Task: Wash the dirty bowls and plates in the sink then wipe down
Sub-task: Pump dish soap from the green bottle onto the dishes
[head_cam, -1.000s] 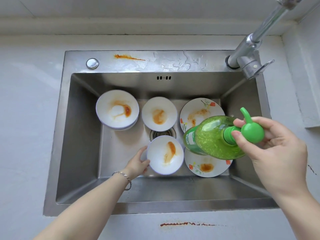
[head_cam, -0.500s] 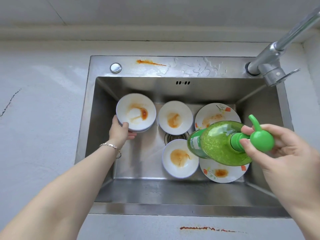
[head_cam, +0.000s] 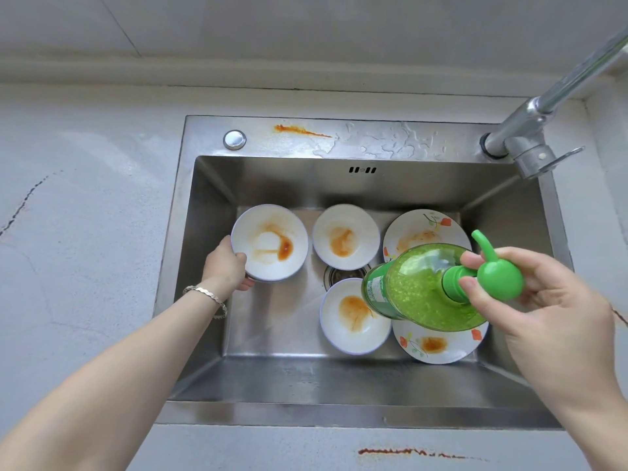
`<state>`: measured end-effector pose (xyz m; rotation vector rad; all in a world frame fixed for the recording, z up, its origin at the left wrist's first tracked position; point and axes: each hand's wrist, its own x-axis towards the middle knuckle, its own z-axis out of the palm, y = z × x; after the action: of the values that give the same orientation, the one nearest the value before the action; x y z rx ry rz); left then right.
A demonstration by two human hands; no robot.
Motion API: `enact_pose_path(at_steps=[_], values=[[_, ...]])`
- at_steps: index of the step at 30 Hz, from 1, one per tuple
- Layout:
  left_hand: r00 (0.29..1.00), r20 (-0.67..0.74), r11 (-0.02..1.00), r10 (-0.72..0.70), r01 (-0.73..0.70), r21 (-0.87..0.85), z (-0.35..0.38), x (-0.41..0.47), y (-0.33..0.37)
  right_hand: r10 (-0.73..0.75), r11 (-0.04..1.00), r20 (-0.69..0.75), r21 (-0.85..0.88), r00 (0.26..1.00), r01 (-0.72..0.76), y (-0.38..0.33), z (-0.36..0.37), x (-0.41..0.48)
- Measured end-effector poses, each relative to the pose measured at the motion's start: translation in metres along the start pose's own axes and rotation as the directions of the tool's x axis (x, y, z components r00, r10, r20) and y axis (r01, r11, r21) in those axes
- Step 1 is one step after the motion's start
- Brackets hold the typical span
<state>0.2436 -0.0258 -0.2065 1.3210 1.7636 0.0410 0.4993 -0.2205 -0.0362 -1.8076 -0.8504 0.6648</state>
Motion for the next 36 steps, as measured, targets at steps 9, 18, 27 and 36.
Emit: enact_pose_path(at_steps=[9, 18, 27, 36], values=[[0.997, -0.019, 0.974, 0.075, -0.078, -0.211, -0.004, -0.008, -0.002, -0.020, 1.000, -0.019, 0.012, 1.000, 0.020, 0.005, 0.000, -0.006], [0.988, 0.124, 0.940, 0.097, -0.050, -0.338, -0.025, -0.068, -0.005, 0.026, 1.000, 0.005, -0.009, 1.000, -0.026, 0.004, -0.012, -0.012], [0.927, 0.345, 0.986, -0.147, 0.167, -0.027, -0.020, -0.094, -0.060, 0.029, 0.999, 0.017, 0.025, 0.999, -0.030, 0.006, -0.021, -0.017], [0.919, 0.330, 0.954, -0.214, 0.270, -0.133, 0.019, -0.059, -0.064, 0.037, 0.999, 0.022, 0.036, 0.999, -0.038, 0.009, -0.021, -0.021]])
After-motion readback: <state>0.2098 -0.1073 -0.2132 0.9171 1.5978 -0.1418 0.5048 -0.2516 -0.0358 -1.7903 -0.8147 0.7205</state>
